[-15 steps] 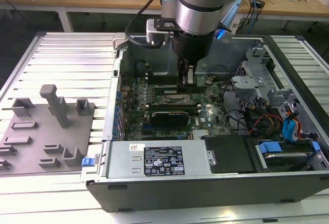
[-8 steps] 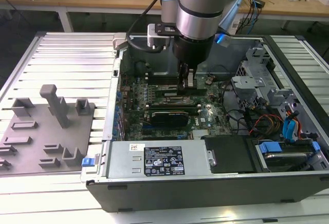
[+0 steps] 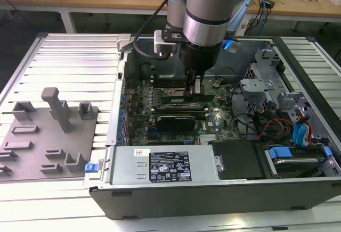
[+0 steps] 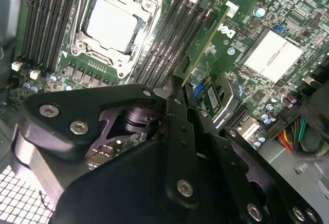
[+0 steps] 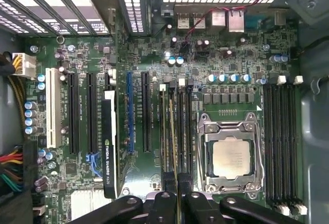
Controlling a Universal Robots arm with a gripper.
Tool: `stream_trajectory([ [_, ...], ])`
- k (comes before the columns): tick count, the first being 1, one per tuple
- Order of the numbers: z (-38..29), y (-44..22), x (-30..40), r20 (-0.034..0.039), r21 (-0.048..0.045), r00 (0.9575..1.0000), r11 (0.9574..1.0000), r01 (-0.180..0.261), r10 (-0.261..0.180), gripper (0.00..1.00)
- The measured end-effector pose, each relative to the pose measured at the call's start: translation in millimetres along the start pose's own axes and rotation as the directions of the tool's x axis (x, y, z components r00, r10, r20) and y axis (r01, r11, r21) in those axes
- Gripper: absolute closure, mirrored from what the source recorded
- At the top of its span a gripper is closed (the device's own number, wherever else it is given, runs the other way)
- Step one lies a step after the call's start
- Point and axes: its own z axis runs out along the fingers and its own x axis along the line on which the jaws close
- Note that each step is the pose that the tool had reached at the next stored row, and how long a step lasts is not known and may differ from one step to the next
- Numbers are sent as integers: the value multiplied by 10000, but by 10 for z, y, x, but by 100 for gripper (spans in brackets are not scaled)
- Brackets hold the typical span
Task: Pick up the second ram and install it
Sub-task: 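Insert the second ram into the second slot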
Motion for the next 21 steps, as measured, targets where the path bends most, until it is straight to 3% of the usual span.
stream_trajectory([
  [10, 167, -1, -51, 1, 0, 10000, 10000, -3, 3, 86],
  [15, 176, -1, -53, -1, 1, 10000, 10000, -19, 19, 86],
  [17, 179, -1, -53, 8, 14, 9994, 9994, -348, 348, 86],
  [19, 185, -1, -54, 11, 16, 9994, 9994, -356, 356, 86],
  [21, 223, -2, -51, 8, 16, 9994, 9994, -357, 357, 86],
])
